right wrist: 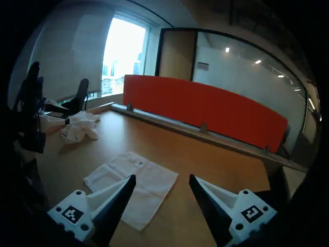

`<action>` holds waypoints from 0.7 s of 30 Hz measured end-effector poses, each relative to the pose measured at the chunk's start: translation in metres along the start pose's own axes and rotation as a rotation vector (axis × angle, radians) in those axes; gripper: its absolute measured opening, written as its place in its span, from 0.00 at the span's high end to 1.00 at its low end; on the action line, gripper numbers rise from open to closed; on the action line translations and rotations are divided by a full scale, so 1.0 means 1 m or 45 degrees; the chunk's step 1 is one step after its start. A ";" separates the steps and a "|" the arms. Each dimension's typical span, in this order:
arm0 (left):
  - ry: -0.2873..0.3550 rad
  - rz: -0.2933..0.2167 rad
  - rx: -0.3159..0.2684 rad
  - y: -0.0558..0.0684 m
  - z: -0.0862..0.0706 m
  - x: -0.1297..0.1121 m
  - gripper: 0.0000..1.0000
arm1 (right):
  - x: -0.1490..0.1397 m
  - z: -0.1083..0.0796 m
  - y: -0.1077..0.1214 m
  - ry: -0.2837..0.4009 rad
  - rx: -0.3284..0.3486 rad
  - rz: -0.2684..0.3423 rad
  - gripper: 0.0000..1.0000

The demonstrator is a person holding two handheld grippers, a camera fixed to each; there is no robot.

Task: Fold towel

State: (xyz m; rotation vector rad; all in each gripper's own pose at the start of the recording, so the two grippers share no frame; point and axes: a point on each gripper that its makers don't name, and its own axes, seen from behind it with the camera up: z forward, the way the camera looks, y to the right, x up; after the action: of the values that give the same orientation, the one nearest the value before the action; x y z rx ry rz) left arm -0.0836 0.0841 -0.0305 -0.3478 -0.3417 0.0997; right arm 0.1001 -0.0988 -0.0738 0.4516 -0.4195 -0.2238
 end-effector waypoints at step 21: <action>-0.220 0.058 -0.141 0.043 0.036 -0.089 0.05 | -0.090 0.033 -0.020 -0.197 0.104 -0.048 0.00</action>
State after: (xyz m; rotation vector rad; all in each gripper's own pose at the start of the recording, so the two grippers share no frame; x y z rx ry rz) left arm -0.1807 0.1225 -0.0418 -0.4579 -0.5113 0.1568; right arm 0.0031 -0.1019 -0.0863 0.5250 -0.5733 -0.2800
